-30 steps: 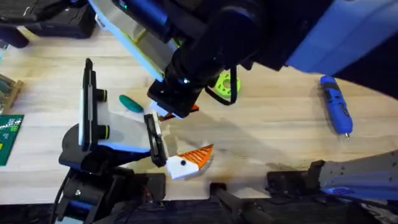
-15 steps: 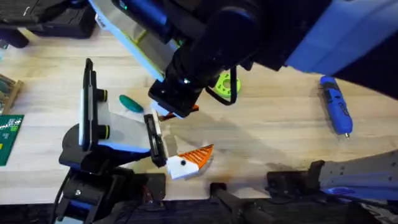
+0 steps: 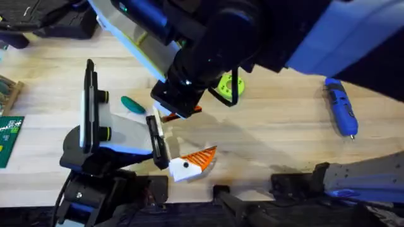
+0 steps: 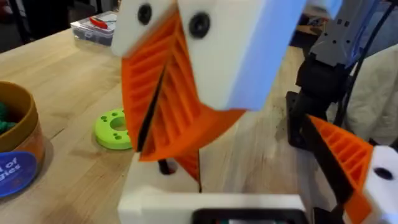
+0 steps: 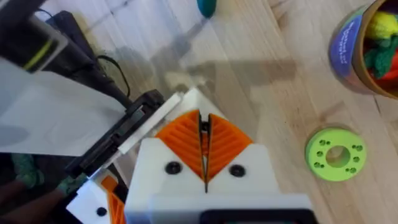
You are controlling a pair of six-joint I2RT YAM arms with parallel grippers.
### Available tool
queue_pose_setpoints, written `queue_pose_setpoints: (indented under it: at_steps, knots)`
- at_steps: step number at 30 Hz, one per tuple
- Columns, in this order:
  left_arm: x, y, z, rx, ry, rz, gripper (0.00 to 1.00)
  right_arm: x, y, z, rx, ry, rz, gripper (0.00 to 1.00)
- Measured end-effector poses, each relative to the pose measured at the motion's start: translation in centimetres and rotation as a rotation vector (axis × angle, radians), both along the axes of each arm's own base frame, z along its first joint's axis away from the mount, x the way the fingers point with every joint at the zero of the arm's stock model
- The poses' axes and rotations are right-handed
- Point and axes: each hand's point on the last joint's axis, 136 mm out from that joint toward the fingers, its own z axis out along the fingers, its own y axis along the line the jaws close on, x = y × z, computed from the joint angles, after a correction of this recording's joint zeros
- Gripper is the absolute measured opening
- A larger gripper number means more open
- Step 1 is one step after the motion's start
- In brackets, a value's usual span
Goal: Pick up the gripper from the table and insert it into the empty holder that is missing its gripper. Then pick up a screw, insert it into the mounting hole, and use the screwdriver to tighten it. Finally, clean up the table by picking up the vegetable and placing it into the bucket.
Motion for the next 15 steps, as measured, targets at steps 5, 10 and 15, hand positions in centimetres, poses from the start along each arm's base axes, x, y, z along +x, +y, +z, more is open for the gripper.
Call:
queue_pose_setpoints:
  at_steps: [5,10,15]
  knots:
    - [0.01,0.01,0.00,0.000,0.000,0.001,0.985,0.15,-0.09,-0.01,-0.010,-0.017,-0.004,0.006]
    - [0.02,0.01,0.02,0.000,-0.002,0.001,0.985,0.14,-0.17,0.08,-0.010,-0.020,-0.005,0.006]
    - [0.02,0.00,0.12,-0.001,-0.009,0.000,0.985,0.13,-0.49,0.95,0.005,-0.038,-0.009,0.006]
